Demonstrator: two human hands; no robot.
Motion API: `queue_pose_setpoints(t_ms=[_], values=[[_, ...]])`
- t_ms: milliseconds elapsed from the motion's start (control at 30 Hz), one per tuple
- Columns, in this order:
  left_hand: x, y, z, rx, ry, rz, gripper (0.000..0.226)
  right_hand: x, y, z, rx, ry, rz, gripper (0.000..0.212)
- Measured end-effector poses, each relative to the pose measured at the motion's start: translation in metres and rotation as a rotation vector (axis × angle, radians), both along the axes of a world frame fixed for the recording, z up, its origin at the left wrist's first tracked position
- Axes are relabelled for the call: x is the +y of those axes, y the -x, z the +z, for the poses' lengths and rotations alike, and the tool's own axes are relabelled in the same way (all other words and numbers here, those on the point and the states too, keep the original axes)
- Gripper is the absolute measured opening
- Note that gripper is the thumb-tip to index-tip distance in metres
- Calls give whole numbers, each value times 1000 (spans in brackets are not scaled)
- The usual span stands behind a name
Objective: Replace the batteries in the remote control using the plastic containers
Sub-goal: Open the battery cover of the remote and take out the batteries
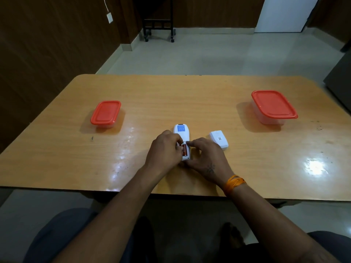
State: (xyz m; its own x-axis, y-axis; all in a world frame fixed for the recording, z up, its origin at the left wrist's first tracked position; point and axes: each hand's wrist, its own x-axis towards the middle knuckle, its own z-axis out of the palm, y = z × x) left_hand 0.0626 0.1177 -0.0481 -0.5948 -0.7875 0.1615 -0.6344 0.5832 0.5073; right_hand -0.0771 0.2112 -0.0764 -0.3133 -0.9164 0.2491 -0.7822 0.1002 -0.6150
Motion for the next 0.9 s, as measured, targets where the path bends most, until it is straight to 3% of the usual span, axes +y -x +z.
queue_pose_setpoints(t_ms=[467,667,900], values=[[1,14,7,-120,-102,23,14,-2,-1,1,-3,3,2,60],[1,12,6,-31,-154,33,11,-1,-2,3,-8,6,-8,60],[10,7,4,160,-138,50,23,0,-1,3,7,-1,9,52]])
